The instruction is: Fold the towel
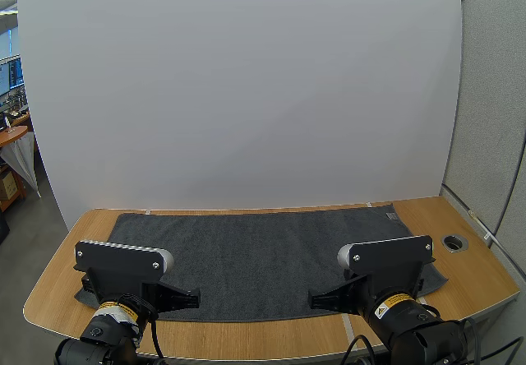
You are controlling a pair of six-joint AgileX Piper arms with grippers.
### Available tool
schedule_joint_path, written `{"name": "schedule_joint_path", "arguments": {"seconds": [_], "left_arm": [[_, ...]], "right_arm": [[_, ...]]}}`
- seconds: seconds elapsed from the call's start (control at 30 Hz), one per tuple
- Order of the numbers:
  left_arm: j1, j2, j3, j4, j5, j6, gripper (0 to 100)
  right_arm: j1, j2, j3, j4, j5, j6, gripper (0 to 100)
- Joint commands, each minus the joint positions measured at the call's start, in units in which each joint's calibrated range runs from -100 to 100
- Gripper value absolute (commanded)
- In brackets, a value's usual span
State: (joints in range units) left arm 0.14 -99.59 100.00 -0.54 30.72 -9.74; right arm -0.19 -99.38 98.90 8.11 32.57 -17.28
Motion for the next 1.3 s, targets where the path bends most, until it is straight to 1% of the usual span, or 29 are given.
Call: {"name": "schedule_joint_path", "arguments": {"seconds": [0.0, 0.13, 0.2, 0.23, 0.27, 0.3, 0.33, 0.4, 0.5, 0.57, 0.63, 0.67, 0.77, 0.9, 1.07, 1.27], "left_arm": [[-0.03, -0.41, 0.0, -0.93, -1.39, -0.16, 0], [-0.03, -0.41, 0.0, -0.93, -1.39, -0.16, 0], [-0.03, -0.41, 0.0, -0.93, -1.39, -0.16, 0], [-0.03, -0.41, 0.0, -0.93, -1.39, -0.16, 0], [-0.03, -0.41, 0.0, -0.93, -1.39, -0.16, 0], [-0.03, -0.41, 0.0, -0.93, -1.39, -0.16, 0], [-0.03, -0.41, 0.0, -0.93, -1.39, -0.16, 0], [-0.03, -0.41, 0.0, -0.93, -1.4, -0.16, 0], [-0.03, -0.41, 0.0, -0.93, -1.4, -0.16, 0], [-0.03, -0.41, 0.0, -0.93, -1.4, -0.16, 0], [-0.03, -0.41, 0.0, -0.93, -1.4, -0.16, 0], [-0.03, -0.41, 0.0, -0.93, -1.4, -0.16, 0], [-0.03, -0.41, 0.0, -0.93, -1.4, -0.16, 0], [-0.03, -0.41, 0.0, -0.93, -1.4, -0.16, 0], [-0.03, -0.41, 0.0, -0.93, -1.4, -0.16, 0], [-0.03, -0.41, 0.0, -0.93, -1.4, -0.16, 0]], "right_arm": [[-1.89, 3.59, -4.44, -1.78, -1.22, 0.16, 0], [-3.13, 13.25, -13.28, -5.82, 1.07, 0.16, 0], [-3.29, 18.01, -19.12, -7.56, 7.54, 0.16, 0], [-3.29, 21.16, -23.34, -8.11, 11.84, 0.16, 0], [-3.29, 23.24, -25.48, -8.55, 17.2, 0.16, 0], [-3.29, 24.7, -28.36, -9.23, 19.45, 0.16, 0], [-3.29, 28.03, -31.77, -9.85, 26.71, 0.16, 0], [-3.29, 32.3, -38.47, -11.96, 34.35, 0.16, 0], [-3.29, 37.44, -43.03, -15.45, 37.06, 0.16, 0], [-3.29, 39.95, -44.67, -18.25, 37.27, 0.16, 0], [-3.29, 42.29, -44.97, -21.84, 34.9, 0.37, 0], [-3.29, 43.57, -44.97, -22.3, 33.86, 1.04, 0], [-3.29, 47.97, -44.97, -21.98, 33.25, 2.14, 0], [-3.29, 52.83, -44.97, -22.11, 33.25, 5.23, 0], [-3.29, 54.52, -44.97, -22.11, 32.44, 5.57, 0], [-3.29, 54.52, -45.12, -23.89, 29.22, 7.13, 0]]}}
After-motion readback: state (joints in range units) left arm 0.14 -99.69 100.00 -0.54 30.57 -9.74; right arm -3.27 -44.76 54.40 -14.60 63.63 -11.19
